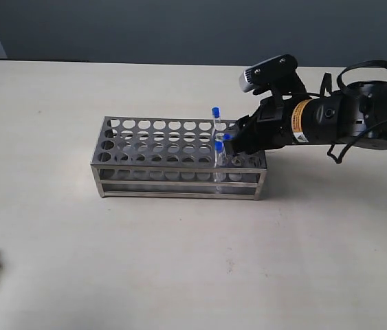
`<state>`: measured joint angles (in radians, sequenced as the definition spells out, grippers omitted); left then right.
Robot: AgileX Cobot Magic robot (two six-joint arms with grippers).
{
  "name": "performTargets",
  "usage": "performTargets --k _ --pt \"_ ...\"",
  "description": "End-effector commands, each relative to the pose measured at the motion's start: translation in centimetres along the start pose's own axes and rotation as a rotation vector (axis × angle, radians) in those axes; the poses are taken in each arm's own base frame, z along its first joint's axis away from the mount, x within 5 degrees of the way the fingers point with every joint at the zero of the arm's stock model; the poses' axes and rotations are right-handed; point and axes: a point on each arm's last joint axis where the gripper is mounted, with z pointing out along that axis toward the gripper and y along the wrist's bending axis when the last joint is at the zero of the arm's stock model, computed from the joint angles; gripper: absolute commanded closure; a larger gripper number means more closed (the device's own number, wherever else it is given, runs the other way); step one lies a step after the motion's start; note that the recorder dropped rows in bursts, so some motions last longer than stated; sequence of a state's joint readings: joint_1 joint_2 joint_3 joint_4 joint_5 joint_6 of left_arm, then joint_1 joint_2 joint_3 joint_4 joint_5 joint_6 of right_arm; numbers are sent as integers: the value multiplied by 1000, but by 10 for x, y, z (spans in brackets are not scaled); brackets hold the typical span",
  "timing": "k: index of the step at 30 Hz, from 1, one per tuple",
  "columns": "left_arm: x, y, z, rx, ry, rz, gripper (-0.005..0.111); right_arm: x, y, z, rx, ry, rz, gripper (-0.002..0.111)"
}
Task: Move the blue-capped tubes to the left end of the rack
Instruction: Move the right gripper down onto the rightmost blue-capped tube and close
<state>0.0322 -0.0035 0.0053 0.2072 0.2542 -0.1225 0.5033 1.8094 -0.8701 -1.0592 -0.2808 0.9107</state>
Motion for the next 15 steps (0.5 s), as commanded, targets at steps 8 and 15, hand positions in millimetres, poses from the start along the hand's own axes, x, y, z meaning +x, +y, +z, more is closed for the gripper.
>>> performTargets --k 8,15 --pt "-2 0 0 6 -10 -5 106 9 2 13 -55 6 29 59" --pt "-2 0 0 6 -10 -5 106 10 2 14 -57 6 30 70"
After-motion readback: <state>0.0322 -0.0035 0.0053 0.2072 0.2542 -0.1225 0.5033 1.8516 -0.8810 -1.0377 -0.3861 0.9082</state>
